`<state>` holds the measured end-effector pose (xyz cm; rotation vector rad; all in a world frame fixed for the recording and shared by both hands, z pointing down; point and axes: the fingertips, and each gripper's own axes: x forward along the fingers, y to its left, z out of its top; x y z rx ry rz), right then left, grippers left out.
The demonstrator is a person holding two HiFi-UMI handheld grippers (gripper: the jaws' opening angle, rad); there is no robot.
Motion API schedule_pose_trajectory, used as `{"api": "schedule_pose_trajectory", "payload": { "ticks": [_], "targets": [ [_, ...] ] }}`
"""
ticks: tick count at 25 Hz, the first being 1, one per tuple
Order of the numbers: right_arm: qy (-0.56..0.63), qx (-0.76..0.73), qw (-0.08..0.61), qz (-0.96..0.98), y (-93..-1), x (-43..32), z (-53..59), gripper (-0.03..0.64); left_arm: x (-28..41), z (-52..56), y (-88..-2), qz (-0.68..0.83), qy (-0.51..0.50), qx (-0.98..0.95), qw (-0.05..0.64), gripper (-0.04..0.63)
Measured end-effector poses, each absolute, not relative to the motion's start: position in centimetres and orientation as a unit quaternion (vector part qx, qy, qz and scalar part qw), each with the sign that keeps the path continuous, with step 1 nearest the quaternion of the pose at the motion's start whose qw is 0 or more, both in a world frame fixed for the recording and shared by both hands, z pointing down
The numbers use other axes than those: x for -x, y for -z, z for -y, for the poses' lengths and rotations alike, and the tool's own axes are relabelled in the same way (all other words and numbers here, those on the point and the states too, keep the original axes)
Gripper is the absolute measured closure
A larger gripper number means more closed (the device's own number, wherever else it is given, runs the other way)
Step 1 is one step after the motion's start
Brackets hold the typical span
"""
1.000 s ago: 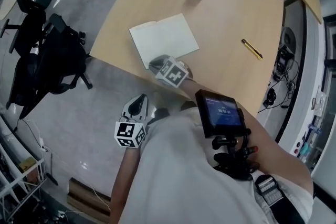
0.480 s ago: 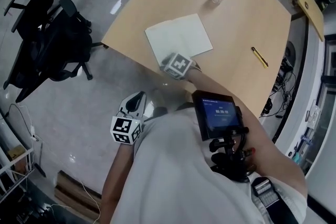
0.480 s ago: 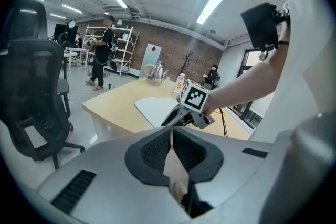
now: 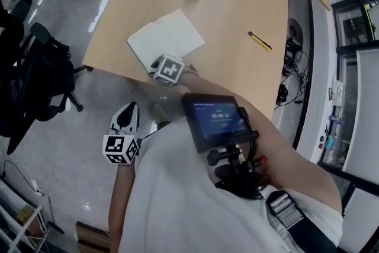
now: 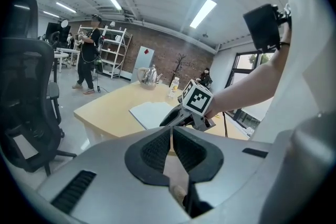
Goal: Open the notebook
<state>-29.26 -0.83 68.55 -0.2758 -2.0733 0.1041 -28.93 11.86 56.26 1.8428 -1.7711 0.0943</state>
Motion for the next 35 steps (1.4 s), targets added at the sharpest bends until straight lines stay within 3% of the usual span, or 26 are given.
{"api": "schedule_pose_trajectory", "payload": {
  "ticks": [9,15,20,35],
  "targets": [
    [-0.013,0.076,0.481,0.873,-65.8,29.1,1.1,0.495,29.3,-11.7,-55.6,0.65,-0.037,-0.708,0.274,0.575],
    [-0.02,0.063,0.424,0.903,-63.6,29.0,0.1,0.498,28.6,-10.3,-56.0,0.632,-0.037,-0.727,0.267,0.575],
    [-0.053,0.018,0.378,0.924,-60.8,27.5,1.3,0.581,28.6,-8.9,-55.8,0.626,-0.033,-0.735,0.26,0.575],
    [-0.085,-0.031,0.252,0.963,-54.9,20.8,4.2,0.601,25.1,-6.1,-55.0,0.617,-0.079,-0.747,0.234,0.575]
  ]
}}
